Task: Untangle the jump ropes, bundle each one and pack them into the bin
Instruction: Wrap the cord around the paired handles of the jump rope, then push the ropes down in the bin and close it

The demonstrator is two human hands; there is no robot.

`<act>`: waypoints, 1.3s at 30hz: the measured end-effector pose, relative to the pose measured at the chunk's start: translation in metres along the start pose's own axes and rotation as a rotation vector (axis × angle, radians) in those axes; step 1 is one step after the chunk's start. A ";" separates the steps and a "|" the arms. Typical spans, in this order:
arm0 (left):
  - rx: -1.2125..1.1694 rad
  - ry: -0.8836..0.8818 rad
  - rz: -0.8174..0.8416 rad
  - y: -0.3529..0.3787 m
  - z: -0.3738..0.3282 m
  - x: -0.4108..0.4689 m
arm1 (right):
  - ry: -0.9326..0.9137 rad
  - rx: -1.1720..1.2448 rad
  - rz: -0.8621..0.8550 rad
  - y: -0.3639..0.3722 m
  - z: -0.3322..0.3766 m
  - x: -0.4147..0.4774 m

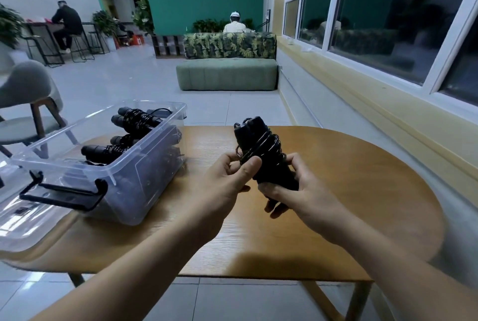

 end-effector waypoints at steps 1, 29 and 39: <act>0.004 0.004 -0.041 -0.007 -0.003 0.000 | -0.011 -0.023 0.012 0.003 0.000 0.001; 1.288 -0.209 0.010 -0.312 -0.128 0.072 | 0.079 -0.209 0.140 0.062 -0.050 0.041; 1.370 -0.347 0.135 -0.296 -0.085 0.108 | 0.103 -0.217 0.182 0.067 -0.053 0.046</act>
Point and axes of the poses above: each hand's wrist, its own x-axis towards the middle knuckle, its own y-axis out of the palm, z = x × y, the point moved 7 cm from there along x, towards the middle knuckle, and after that the axes turned 6 degrees about x, right-handed, at the moved point
